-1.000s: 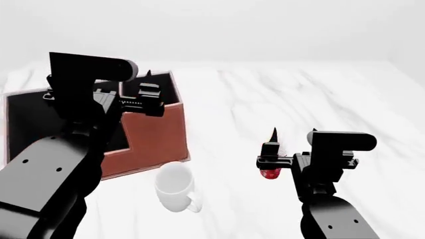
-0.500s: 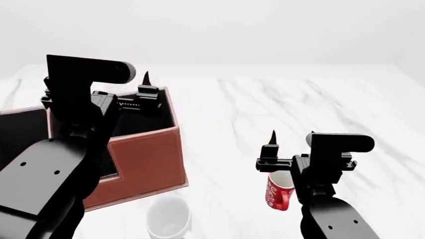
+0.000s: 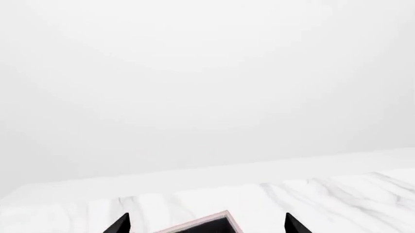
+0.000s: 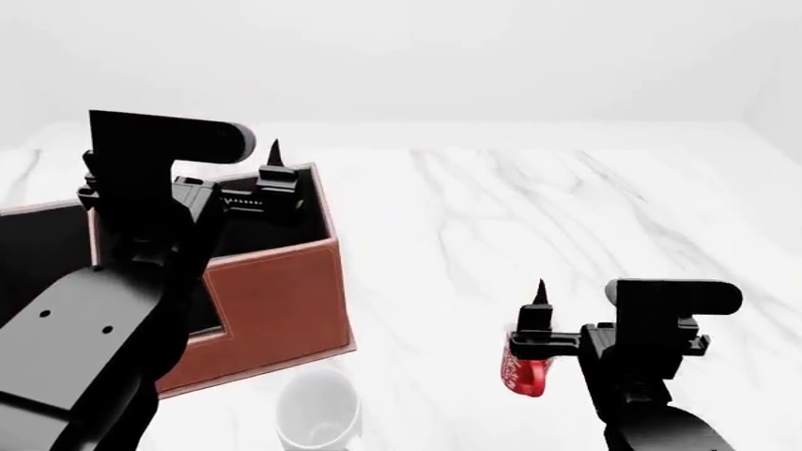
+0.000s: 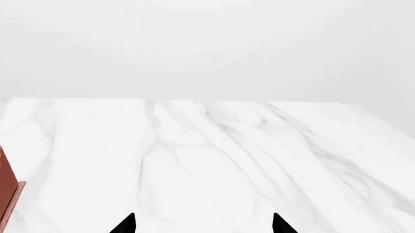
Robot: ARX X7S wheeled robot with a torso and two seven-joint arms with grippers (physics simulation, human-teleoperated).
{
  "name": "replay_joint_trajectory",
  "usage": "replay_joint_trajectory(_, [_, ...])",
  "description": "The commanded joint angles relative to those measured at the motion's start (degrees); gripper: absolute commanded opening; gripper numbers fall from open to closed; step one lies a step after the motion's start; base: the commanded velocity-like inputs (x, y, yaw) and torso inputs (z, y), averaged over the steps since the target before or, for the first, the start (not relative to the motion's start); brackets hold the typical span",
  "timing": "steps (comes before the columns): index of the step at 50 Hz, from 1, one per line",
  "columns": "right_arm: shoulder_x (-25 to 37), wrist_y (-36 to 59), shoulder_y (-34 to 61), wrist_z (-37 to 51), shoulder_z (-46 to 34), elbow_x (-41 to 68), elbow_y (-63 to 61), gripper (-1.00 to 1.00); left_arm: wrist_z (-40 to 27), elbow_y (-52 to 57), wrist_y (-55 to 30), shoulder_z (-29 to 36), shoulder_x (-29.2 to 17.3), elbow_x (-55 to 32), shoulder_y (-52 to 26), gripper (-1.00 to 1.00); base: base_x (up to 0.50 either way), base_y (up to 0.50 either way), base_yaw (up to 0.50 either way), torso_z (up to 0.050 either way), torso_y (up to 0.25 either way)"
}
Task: Pick up the red mug and place it to the right of the caddy.
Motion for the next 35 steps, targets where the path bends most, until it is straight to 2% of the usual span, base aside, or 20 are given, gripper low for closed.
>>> replay_joint_trajectory(1, [5.13, 9.39, -7.28, -0.63, 4.20, 4.28, -9.47, 1.00, -0.24, 0.20, -0.08, -0.10, -0.42, -0.32, 0.16, 1.00, 0.00, 0.00, 0.00, 0.000, 0.000])
replay_joint_trajectory(5, [6.24, 10.61, -8.04, -1.05, 3.81, 4.50, -9.04, 1.00, -0.39, 0.25, -0.10, 0.02, -0.49, -0.39, 0.24, 1.00, 0.00, 0.00, 0.00, 0.000, 0.000])
replay_joint_trajectory(18, [8.22, 4.16, -11.94, -2.14, -1.80, 0.70, -5.07, 1.00, -0.63, -0.14, 0.14, 0.58, -0.86, -0.56, -0.07, 1.00, 0.00, 0.00, 0.00, 0.000, 0.000])
replay_joint_trajectory(35, [7.37, 4.66, -13.08, -4.31, 4.81, 7.12, -12.01, 1.00, -1.06, 0.02, -0.06, 0.60, -1.07, -1.07, -0.15, 1.00, 0.00, 0.00, 0.00, 0.000, 0.000])
